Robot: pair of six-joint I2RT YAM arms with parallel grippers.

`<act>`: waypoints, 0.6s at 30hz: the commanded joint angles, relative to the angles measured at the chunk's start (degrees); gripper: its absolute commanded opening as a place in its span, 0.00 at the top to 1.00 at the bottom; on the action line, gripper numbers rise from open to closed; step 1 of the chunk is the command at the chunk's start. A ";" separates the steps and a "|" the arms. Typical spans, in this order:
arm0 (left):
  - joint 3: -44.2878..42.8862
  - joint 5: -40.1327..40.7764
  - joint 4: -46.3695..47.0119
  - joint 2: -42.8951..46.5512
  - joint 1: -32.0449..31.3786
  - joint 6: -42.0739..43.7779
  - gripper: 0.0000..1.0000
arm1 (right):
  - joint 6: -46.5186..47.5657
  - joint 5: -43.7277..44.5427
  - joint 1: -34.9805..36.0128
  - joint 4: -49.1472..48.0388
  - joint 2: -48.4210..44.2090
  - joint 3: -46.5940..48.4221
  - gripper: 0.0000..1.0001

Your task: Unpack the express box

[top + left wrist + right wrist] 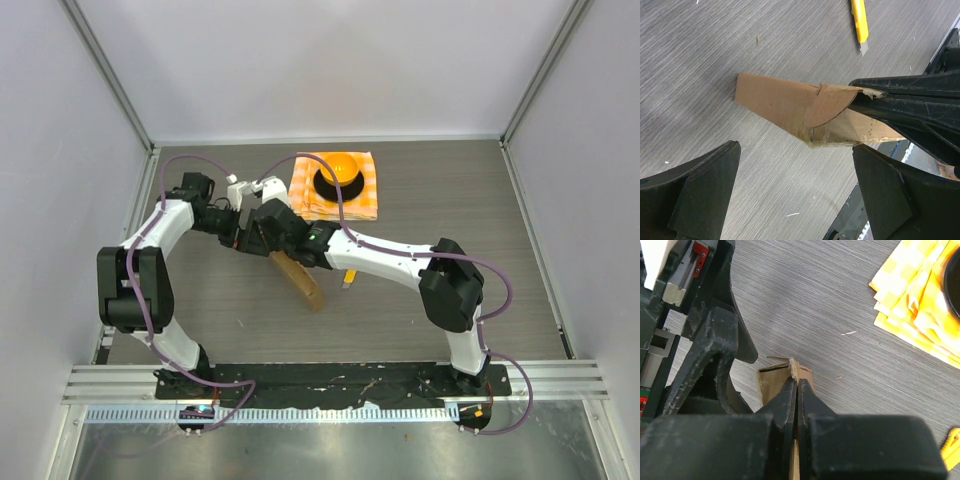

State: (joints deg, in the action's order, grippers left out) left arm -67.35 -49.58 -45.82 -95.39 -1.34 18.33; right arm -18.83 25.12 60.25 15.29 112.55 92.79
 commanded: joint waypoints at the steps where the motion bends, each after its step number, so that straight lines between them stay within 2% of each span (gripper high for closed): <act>1: -0.85 -1.75 2.67 0.12 0.20 -2.24 0.00 | -2.62 -1.57 0.22 -0.70 0.48 -0.95 0.99; 5: -1.20 -2.01 2.67 -0.23 0.29 -2.94 0.00 | -3.14 -2.36 0.22 -1.31 0.74 -1.30 0.99; 10: -3.14 -7.88 -0.93 -1.72 0.73 -1.98 0.00 | -3.41 -2.27 0.22 -1.58 0.65 -2.09 0.99; 18: -2.87 -10.62 -2.25 -2.95 1.08 -0.84 0.00 | -3.93 -2.36 0.22 -1.93 1.00 -2.70 0.99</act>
State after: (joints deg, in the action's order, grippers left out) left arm -68.27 -55.64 -47.37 -97.89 -0.49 16.91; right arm -20.60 24.64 60.23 13.13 112.55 91.81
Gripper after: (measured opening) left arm 0.996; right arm 0.048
